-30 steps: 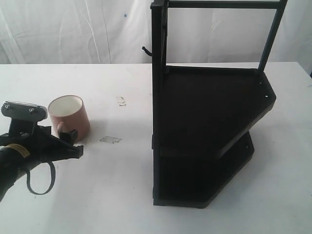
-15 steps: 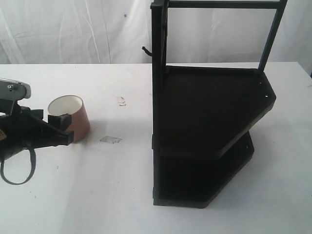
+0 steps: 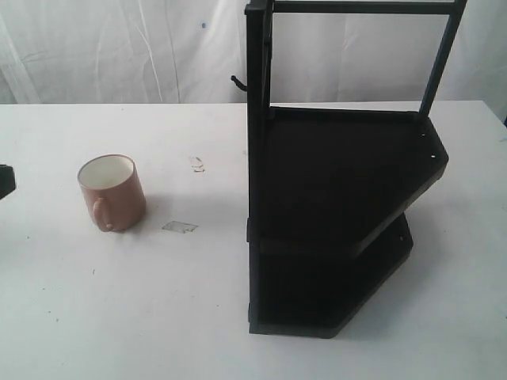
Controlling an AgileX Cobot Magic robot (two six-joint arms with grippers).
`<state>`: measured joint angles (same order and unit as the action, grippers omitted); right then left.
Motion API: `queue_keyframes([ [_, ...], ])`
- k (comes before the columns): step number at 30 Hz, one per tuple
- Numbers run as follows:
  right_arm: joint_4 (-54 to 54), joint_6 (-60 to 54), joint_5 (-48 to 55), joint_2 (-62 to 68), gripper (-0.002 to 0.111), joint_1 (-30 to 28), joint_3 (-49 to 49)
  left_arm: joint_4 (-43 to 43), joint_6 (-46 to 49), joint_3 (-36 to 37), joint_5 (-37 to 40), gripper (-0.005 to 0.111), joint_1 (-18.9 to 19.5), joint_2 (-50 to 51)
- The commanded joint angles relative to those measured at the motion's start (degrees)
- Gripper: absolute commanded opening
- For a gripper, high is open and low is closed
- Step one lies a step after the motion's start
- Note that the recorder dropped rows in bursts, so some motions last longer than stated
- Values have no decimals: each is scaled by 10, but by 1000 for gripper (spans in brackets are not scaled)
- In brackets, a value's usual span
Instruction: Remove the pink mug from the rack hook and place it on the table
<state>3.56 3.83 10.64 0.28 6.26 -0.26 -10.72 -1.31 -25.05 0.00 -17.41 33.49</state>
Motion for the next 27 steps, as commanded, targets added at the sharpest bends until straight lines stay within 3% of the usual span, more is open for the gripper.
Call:
queue_keyframes([
  [1, -2, -1, -4, -3, 0, 0, 3, -1, -2, 4, 100, 0, 1, -59],
  [22, -2, -1, -4, -3, 0, 0, 3, 2, -2, 4, 109, 0, 1, -83],
  [27, -2, -1, -4, -3, 0, 0, 3, 71, 1, 4, 123, 0, 1, -138],
])
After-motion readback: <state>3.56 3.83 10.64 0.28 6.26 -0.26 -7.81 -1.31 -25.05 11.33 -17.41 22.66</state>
